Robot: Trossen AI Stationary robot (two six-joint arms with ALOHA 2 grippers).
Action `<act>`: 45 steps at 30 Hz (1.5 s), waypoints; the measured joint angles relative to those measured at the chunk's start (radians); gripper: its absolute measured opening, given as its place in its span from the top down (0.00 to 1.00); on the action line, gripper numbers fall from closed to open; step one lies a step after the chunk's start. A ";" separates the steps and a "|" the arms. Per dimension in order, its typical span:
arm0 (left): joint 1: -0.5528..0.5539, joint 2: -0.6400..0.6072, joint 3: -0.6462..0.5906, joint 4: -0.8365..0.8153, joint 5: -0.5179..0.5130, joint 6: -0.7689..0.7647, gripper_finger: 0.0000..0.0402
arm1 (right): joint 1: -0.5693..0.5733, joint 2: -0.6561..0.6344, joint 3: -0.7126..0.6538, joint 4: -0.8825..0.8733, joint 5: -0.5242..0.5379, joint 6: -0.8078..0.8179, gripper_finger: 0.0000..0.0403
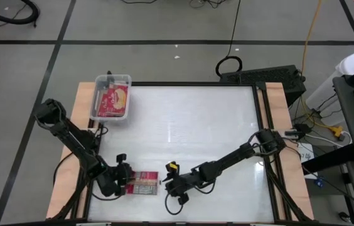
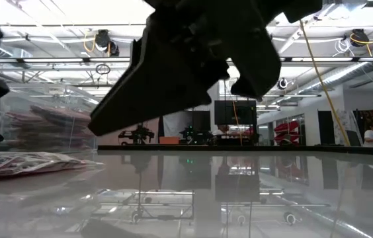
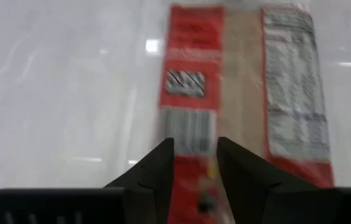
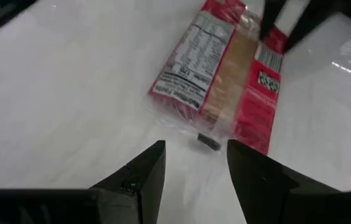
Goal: Sort popcorn bags into baskets
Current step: Stack the red popcorn pack into the bin
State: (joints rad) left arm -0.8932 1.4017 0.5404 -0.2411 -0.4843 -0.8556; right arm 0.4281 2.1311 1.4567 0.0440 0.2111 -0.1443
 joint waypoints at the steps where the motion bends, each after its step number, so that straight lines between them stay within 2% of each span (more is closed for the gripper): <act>1: 0.011 0.000 0.000 0.005 -0.010 0.009 0.69 | 0.000 0.000 0.000 0.003 -0.001 -0.007 0.59; 4: 0.050 0.000 0.000 0.009 -0.013 0.035 0.69 | 0.000 -0.002 0.000 0.004 -0.004 -0.039 0.59; 7: 0.069 -0.017 0.019 -0.050 0.048 0.048 0.69 | 0.000 -0.002 0.000 0.003 -0.005 -0.093 0.59; 11: 0.050 -0.044 0.065 -0.132 0.087 0.034 0.69 | 0.000 -0.002 0.000 0.004 0.019 -0.169 0.59; 17: 0.018 -0.027 0.062 -0.094 0.165 0.015 0.69 | -0.015 0.003 -0.006 0.016 -0.004 -0.243 0.59; 21: 0.019 0.017 0.030 -0.061 0.157 -0.019 0.75 | -0.023 0.003 -0.006 0.035 -0.060 -0.258 0.59; 28: 0.032 0.067 0.024 0.012 0.071 0.028 0.90 | -0.035 0.036 -0.007 -0.015 -0.056 -0.375 0.59; 32: 0.061 0.070 0.022 0.040 0.056 0.055 0.97 | -0.035 0.066 -0.006 0.018 -0.042 -0.426 0.59; 37: 0.098 0.071 0.021 0.056 0.053 0.087 0.97 | -0.036 0.075 -0.005 0.059 -0.029 -0.449 0.60; 41: 0.121 0.071 0.021 0.063 0.065 0.104 0.95 | -0.037 0.076 -0.006 0.061 -0.036 -0.450 0.69; 45: 0.130 0.071 0.020 0.083 0.072 0.147 0.97 | -0.040 0.077 -0.006 0.061 -0.059 -0.408 0.89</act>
State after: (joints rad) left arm -0.7635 1.4727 0.5606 -0.1581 -0.4121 -0.7085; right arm 0.3877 2.2086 1.4502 0.1047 0.1524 -0.5520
